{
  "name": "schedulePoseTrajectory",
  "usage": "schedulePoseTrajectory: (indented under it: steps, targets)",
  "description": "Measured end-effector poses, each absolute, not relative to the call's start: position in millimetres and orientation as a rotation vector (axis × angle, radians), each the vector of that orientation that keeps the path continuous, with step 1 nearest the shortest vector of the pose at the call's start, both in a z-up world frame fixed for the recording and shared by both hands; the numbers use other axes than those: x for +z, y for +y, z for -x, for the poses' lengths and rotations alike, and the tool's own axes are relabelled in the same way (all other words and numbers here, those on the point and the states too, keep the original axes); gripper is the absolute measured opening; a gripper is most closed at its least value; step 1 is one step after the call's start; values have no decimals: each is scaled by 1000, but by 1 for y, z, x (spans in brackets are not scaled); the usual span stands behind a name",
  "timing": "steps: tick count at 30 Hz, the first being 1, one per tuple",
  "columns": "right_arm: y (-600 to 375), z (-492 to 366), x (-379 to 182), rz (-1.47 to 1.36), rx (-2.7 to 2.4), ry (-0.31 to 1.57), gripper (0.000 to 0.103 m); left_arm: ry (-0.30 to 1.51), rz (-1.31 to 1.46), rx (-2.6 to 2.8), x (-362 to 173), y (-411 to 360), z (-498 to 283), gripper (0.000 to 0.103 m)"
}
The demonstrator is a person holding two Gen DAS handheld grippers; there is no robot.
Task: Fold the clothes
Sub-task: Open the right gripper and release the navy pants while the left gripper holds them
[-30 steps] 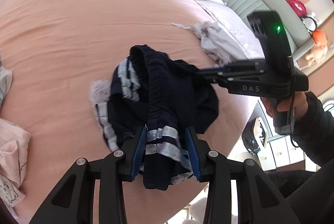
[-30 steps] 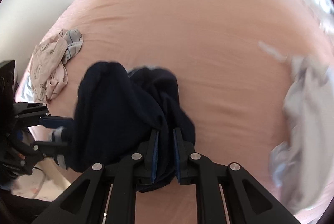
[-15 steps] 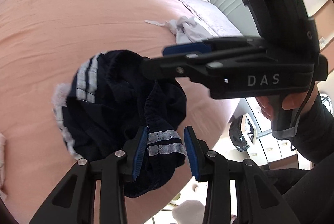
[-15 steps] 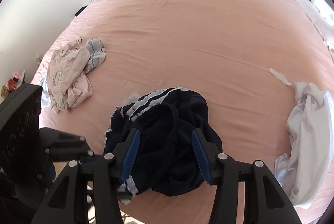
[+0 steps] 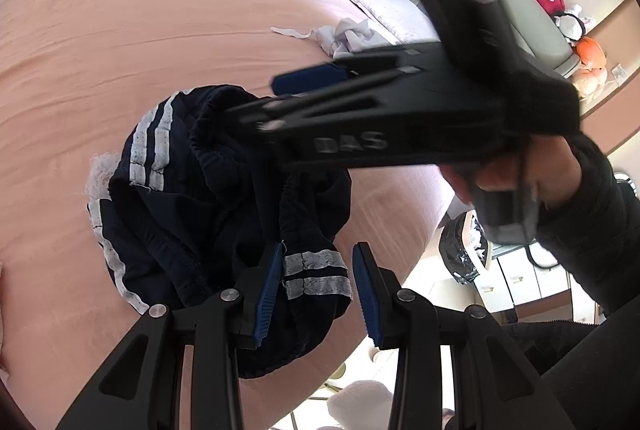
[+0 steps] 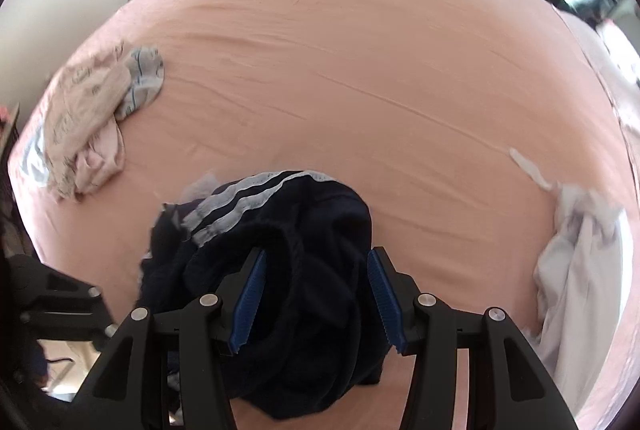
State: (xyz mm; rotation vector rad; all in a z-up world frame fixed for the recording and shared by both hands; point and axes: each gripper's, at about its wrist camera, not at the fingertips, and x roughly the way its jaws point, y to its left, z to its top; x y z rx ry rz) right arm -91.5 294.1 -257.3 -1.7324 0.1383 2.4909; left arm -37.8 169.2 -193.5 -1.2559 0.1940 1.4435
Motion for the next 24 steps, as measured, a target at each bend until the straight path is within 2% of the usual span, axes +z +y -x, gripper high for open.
schedulePoseTrajectory:
  steps: [4, 9, 11, 12, 13, 21, 24]
  targets:
    - [289, 106, -271, 1767, 2486, 13, 51, 209, 1254, 1422, -192, 170, 31, 33]
    - [292, 106, -277, 1702, 2496, 20, 50, 243, 1244, 1437, -191, 165, 27, 33]
    - [294, 102, -276, 1691, 2501, -4, 35, 241, 1251, 1452, -192, 162, 30, 34]
    - [293, 100, -276, 1688, 2510, -18, 22, 236, 1259, 1458, -194, 160, 32, 34]
    - [293, 97, -274, 1679, 2520, -28, 15, 233, 1270, 1462, -195, 159, 35, 34]
    - [277, 78, -244, 1464, 2551, -270, 11, 207, 1315, 1494, -198, 148, 45, 35]
    - [279, 75, -234, 1399, 2537, -287, 11, 202, 1315, 1522, -193, 143, 49, 35]
